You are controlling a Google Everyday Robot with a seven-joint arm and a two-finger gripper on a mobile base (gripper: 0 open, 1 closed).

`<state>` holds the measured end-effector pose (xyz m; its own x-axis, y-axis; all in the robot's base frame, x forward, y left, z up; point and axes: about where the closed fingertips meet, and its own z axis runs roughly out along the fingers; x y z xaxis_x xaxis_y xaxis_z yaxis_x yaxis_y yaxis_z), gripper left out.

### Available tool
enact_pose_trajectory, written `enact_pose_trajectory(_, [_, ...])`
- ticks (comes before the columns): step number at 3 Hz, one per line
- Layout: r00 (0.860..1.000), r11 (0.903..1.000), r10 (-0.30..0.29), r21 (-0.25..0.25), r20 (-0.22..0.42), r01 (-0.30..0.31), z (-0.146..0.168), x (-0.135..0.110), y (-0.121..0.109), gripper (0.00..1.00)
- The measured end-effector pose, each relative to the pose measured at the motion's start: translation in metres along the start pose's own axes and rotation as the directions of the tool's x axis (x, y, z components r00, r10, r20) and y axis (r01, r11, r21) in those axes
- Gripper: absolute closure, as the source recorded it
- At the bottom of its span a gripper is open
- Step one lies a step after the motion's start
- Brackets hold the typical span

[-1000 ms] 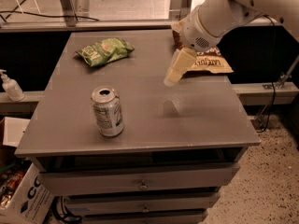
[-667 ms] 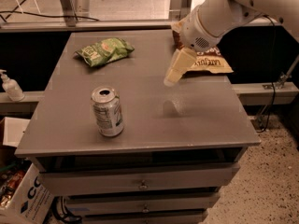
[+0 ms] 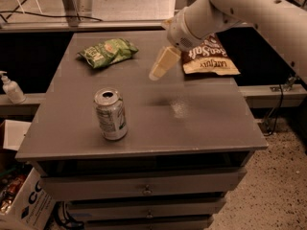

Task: Move green jalapeno chip bag near 7up can

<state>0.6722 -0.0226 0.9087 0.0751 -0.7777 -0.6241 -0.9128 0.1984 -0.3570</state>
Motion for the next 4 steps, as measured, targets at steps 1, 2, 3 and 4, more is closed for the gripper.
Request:
enact_pose_trajectory(1, [0.996,0.9996,0.028,0.007,0.086,-0.029,0.038,-0.019,-0.029,0.0])
enact_pose_trajectory(2, [0.99,0.997,0.077,-0.01,0.121,-0.076,0.077,-0.03,-0.048,0.0])
enact_pose_trajectory(3, [0.981,0.9911,0.133,-0.021,0.141,-0.132,0.117,-0.035,-0.063,0.0])
enact_pose_trajectory(4, [0.972,0.9829,0.184,-0.018,0.145,-0.183,0.151,-0.034,-0.077,0.0])
